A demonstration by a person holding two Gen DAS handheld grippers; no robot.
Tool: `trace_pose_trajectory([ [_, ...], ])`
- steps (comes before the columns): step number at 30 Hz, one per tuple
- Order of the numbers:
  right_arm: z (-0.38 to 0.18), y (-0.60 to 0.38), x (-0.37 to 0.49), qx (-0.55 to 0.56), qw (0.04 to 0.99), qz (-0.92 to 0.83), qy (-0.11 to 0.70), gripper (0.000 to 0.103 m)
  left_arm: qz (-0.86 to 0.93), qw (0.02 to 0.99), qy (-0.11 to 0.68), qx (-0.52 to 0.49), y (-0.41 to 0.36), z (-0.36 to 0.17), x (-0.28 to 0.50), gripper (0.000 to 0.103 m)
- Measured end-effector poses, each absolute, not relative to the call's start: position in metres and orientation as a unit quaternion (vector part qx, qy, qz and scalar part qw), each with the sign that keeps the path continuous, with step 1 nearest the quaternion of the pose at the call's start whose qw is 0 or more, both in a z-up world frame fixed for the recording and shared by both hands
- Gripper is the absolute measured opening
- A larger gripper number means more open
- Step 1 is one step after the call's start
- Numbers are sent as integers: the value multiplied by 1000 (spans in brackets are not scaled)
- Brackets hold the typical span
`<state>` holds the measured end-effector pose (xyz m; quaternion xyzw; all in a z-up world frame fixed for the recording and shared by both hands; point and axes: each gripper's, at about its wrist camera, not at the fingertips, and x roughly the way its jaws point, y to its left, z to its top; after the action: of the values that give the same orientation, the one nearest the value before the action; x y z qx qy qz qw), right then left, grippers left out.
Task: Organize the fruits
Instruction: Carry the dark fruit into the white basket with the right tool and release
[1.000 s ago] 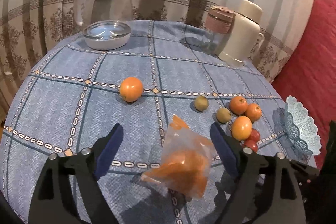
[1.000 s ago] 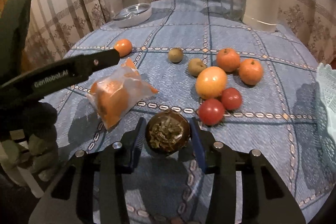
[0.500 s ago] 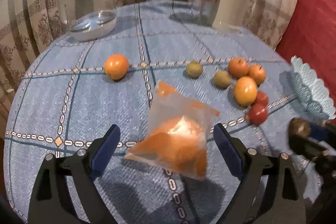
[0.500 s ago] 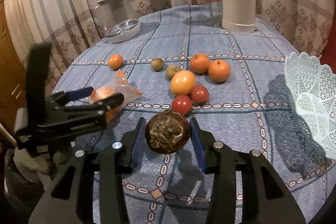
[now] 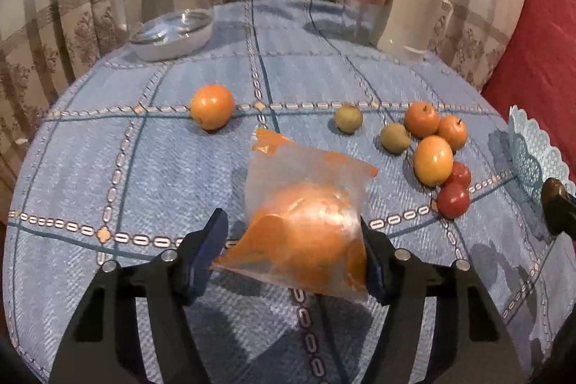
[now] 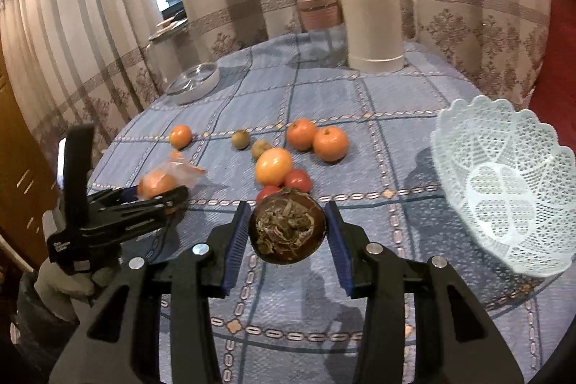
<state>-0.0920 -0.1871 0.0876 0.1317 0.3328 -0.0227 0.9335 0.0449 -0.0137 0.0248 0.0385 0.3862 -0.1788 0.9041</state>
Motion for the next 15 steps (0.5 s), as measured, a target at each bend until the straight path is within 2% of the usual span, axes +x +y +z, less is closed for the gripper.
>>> trace_pose_trajectory([
  [15,101,-280,-133,178,930,-141,288,44,-169,922,349,14,-20,50,15,67],
])
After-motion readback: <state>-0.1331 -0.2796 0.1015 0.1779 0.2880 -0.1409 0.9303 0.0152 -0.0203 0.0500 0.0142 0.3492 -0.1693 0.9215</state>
